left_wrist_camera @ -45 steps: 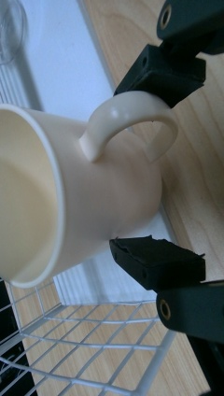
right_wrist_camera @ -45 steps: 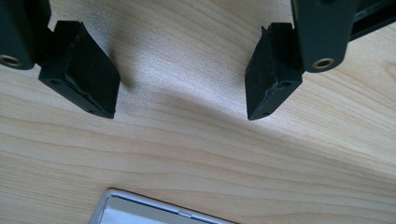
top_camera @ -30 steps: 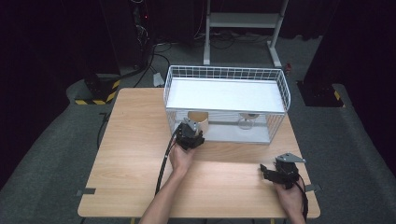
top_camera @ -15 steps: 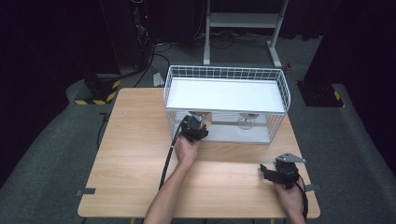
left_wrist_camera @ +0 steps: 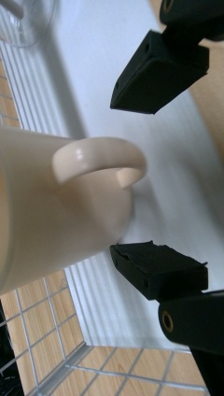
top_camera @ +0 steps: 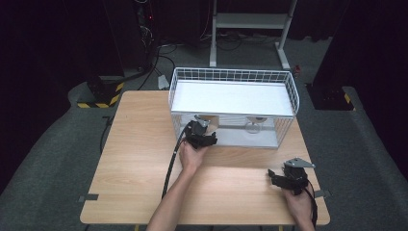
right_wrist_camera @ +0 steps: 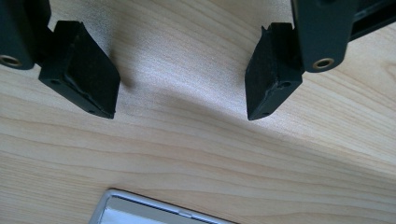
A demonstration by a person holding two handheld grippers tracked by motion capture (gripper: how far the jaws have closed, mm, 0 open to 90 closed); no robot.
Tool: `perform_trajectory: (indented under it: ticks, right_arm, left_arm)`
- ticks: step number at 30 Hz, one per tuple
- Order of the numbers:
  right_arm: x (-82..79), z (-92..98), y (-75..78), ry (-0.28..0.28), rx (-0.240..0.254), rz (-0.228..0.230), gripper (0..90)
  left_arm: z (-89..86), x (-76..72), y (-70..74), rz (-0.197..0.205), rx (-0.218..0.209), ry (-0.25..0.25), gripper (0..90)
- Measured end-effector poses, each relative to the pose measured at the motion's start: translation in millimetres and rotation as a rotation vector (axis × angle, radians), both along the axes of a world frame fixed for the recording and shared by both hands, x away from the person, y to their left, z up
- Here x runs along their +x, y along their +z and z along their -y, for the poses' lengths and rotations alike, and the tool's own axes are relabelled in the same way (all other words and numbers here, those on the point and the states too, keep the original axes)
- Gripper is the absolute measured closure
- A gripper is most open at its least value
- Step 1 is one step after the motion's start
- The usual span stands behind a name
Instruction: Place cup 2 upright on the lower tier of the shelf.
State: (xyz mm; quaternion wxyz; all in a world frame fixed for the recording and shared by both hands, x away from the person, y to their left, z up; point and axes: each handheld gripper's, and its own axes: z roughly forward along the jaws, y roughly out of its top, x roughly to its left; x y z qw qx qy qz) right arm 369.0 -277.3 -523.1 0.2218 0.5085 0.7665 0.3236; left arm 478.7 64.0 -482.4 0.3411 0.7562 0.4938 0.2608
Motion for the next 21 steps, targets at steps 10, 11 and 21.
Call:
perform_trajectory:
  ticks: [10, 11, 21]
  right_arm:
    - [-0.1, -0.1, 0.0, -0.001, 0.001, -0.001, 26.8]
    - [-0.1, -0.1, 0.0, -0.001, 0.001, -0.001, 26.8]
    - [-0.1, -0.1, 0.0, -0.001, 0.001, -0.001, 26.8]
  left_arm:
    - [-12.5, -25.5, 6.7, 0.007, -0.048, -0.029, 22.9]
    - [-13.6, -27.6, 7.1, 0.009, -0.057, -0.027, 22.9]
    - [-28.0, -44.1, 11.5, 0.017, -0.07, -0.043, 24.5]
